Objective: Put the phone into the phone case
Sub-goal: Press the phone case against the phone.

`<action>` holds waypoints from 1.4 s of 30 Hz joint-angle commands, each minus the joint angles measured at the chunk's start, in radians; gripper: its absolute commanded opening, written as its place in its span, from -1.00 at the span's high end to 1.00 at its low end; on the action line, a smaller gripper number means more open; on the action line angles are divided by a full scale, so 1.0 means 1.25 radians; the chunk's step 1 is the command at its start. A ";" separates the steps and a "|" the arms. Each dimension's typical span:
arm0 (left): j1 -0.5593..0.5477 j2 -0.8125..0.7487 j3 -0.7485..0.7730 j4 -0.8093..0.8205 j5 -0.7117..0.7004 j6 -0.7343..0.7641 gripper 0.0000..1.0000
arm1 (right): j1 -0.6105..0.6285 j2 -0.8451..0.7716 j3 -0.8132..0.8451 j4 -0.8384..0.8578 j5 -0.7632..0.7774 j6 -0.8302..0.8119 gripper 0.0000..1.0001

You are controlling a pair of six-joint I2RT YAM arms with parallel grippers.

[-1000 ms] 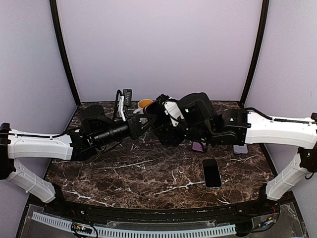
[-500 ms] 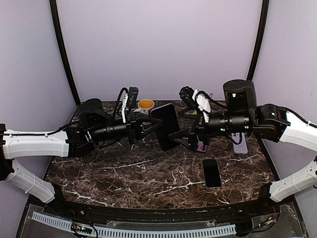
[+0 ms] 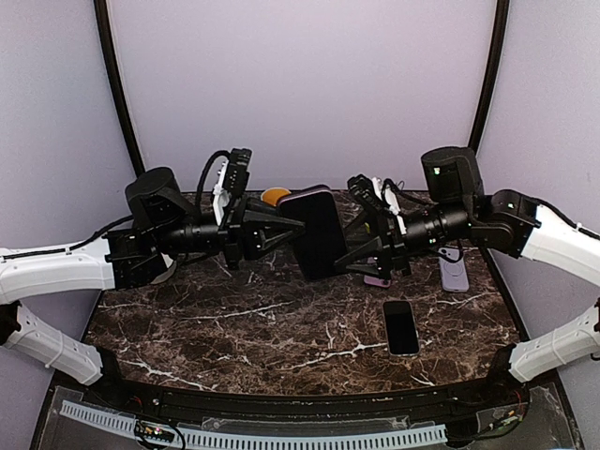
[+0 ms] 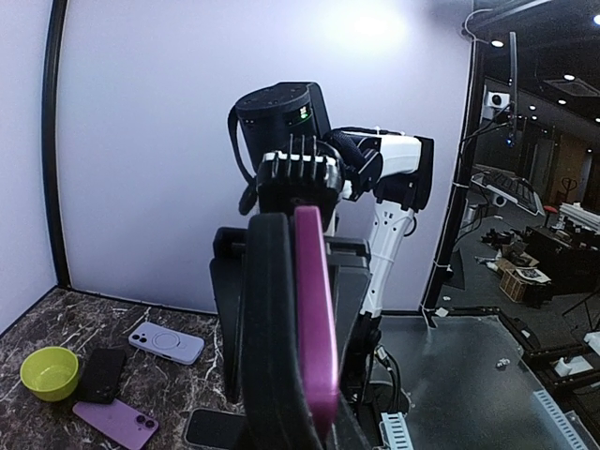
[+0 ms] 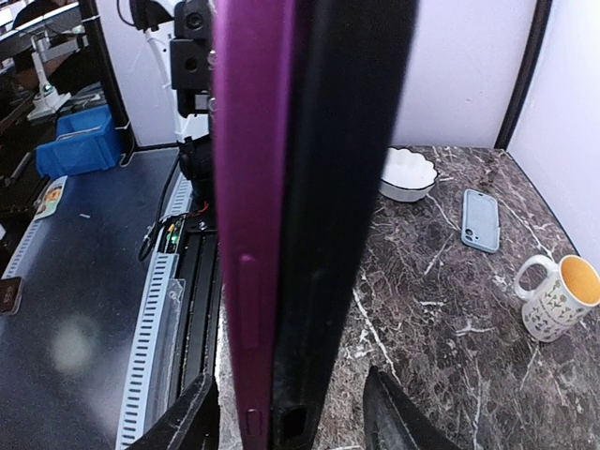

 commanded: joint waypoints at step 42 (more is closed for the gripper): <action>-0.126 0.031 0.029 -0.013 -0.139 0.127 0.90 | -0.007 -0.087 -0.040 0.257 -0.092 0.130 1.00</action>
